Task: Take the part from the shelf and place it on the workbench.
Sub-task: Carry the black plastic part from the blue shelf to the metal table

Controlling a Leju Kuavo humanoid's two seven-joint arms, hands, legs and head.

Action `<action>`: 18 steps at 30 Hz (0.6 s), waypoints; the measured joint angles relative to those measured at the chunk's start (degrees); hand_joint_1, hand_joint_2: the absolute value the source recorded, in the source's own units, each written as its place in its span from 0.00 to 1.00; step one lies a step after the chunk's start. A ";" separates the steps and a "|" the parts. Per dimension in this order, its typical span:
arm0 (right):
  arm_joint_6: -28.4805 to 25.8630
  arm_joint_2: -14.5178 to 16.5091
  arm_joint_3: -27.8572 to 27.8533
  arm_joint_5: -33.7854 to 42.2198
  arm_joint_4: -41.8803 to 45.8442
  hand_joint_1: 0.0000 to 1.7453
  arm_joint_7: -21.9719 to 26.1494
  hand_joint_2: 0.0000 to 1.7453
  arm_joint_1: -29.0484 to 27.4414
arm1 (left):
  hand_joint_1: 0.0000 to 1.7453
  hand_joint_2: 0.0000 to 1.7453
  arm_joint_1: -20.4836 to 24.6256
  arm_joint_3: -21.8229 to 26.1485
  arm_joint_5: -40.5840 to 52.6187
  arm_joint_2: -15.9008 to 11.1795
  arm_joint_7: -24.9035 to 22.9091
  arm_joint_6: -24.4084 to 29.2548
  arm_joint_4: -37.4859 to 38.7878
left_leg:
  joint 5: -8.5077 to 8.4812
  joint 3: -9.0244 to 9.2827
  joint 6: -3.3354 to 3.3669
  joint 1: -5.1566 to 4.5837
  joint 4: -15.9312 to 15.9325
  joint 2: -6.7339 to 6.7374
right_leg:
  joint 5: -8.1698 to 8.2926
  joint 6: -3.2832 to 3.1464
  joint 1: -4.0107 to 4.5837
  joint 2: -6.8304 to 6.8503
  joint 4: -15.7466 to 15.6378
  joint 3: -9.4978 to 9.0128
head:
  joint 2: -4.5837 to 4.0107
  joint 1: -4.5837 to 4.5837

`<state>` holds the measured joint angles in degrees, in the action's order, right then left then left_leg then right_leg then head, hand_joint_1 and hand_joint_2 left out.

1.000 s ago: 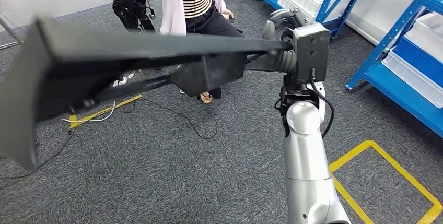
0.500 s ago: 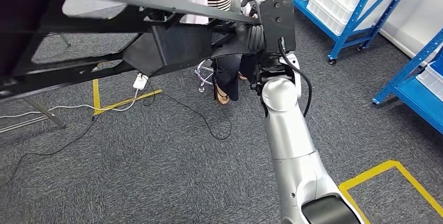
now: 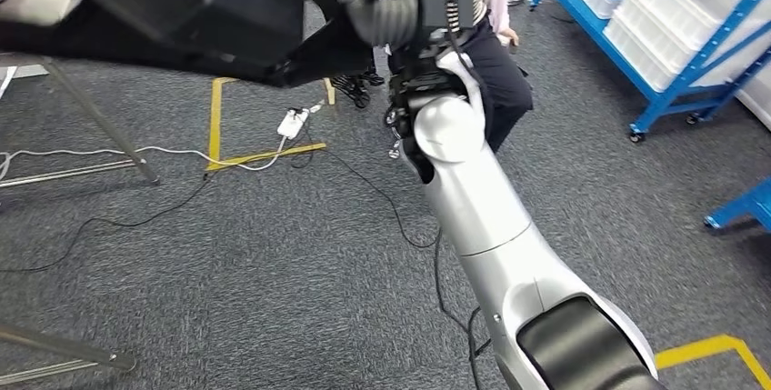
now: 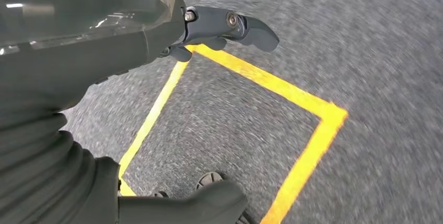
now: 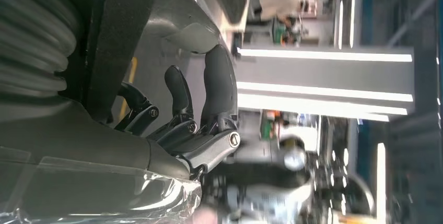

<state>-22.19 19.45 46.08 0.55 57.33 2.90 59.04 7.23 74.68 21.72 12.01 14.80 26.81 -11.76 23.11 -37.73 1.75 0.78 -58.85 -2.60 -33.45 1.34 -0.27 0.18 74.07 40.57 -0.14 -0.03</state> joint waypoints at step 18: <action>-2.88 0.15 20.50 15.56 1.25 1.00 1.76 1.00 5.08 | 0.00 1.00 0.39 2.63 0.75 2.98 -3.94 12.72 0.10 | 2.85 -2.12 -4.31 1.82 -6.41 4.83 | 6.64 -1.96 0.13 3.89 -16.03 -8.01 | -0.01 -0.45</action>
<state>-25.07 19.61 66.58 16.11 58.58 4.66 64.13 7.63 77.32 22.46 14.99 10.86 39.53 -11.65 25.95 -39.86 -2.56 2.59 -65.26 2.23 -26.81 -0.63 -0.15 4.07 58.04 32.56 -0.15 -0.48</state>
